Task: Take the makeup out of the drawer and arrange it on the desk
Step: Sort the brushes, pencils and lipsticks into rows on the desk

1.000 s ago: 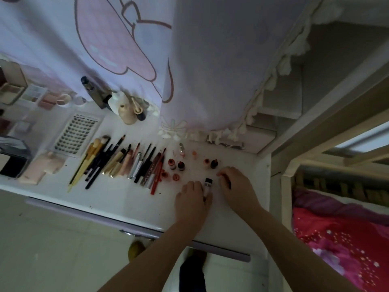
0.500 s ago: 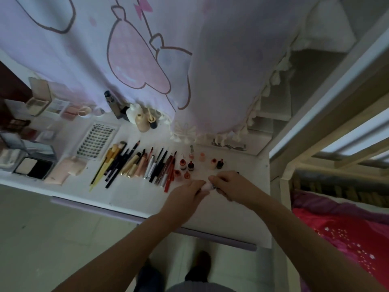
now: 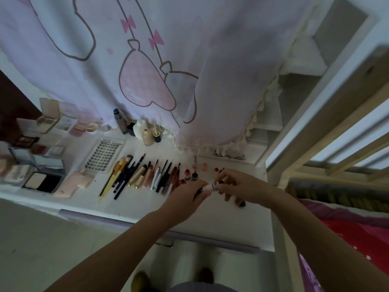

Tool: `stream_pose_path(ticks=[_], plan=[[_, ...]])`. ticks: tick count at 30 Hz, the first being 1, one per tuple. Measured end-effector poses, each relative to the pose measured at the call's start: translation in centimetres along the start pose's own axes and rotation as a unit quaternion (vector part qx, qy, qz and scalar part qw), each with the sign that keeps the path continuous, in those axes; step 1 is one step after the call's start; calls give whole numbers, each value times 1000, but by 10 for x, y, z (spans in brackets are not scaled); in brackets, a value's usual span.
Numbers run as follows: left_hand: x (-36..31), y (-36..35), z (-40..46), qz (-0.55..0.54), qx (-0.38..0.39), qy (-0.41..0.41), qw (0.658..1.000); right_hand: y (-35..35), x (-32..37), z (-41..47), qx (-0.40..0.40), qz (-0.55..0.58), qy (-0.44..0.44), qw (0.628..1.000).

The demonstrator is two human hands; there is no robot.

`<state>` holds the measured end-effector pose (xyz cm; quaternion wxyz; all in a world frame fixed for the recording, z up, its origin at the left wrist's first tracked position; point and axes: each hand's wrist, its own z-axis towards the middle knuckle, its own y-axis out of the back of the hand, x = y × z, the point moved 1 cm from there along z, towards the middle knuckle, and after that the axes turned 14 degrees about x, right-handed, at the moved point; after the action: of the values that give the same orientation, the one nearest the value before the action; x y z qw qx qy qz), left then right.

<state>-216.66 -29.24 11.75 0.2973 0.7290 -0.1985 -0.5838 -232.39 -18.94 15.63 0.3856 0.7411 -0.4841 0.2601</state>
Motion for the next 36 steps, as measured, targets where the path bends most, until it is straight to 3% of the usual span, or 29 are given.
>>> stream_pose_path(ticks=[3, 13, 17, 21, 26, 29, 33, 36], plan=[[-3, 0, -1, 1, -5, -4, 1000, -3, 3, -1, 14, 18, -30, 999], [-3, 1, -6, 11, -7, -20, 1000, -7, 3, -7, -21, 41, -2, 999], [1, -1, -5, 8, 6, -27, 1000, -5, -8, -8, -6, 105, 25, 994], [18, -14, -7, -8, 38, 33, 999, 5, -28, -17, -3, 104, 1, 995], [38, -38, -10, -110, 51, 104, 987, 5, -60, -20, 6, 273, -16, 962], [37, -54, 1, -118, 4, 102, 988, -11, -73, -6, -57, 293, 5, 954], [35, -74, 21, -113, -119, 161, 973, -36, -91, 24, -131, 195, -5, 972], [36, -85, 32, -146, -153, 207, 955, -46, -100, 47, -204, 134, -32, 969]])
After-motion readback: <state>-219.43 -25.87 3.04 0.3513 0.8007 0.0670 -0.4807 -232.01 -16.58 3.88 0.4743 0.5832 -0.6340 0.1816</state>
